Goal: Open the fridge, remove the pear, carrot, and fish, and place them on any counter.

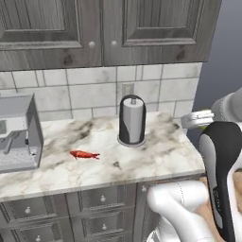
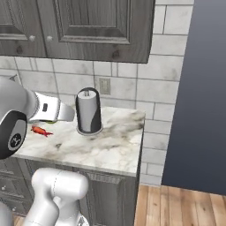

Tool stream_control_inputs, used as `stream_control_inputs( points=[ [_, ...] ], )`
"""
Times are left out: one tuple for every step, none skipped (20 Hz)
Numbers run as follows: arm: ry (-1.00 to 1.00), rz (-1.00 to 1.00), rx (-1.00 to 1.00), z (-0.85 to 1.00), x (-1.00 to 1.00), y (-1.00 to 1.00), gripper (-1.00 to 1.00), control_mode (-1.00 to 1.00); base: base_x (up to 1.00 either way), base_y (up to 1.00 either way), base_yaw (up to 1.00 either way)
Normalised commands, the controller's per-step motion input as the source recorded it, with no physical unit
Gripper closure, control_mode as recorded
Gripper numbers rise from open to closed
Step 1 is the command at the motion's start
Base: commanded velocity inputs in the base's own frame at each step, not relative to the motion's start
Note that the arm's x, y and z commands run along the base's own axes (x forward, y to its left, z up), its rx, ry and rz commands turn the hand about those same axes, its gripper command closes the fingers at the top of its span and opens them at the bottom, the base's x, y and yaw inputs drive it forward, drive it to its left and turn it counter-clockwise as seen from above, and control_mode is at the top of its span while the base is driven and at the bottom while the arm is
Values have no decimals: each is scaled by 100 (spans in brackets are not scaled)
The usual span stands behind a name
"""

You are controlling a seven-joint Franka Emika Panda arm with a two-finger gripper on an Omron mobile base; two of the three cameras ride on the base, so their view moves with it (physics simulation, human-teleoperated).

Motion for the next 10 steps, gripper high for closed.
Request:
stream_control_inputs(
  points=[
    [0, 0, 0, 0, 0, 0, 100, 100, 50, 64, 9],
    [0, 0, 0, 0, 0, 0, 100, 100, 34, 55, 8],
    [0, 0, 0, 0, 0, 0, 100, 100, 21, 45, 7],
    [0, 0, 0, 0, 0, 0, 100, 100, 7, 29, 5],
    [0, 0, 0, 0, 0, 0, 100, 100, 6, 17, 2],
    [0, 0, 0, 0, 0, 0, 100, 100, 0, 4, 0],
    [0, 0, 0, 0, 0, 0, 100, 100, 0, 0, 0],
    [0, 0, 0, 0, 0, 0, 100, 100, 0, 0, 0],
    [0, 0, 0, 0, 0, 0, 100, 100, 0, 0, 0],
    [0, 0, 0, 0, 0, 0, 100, 100, 0, 0, 0]
  ],
)
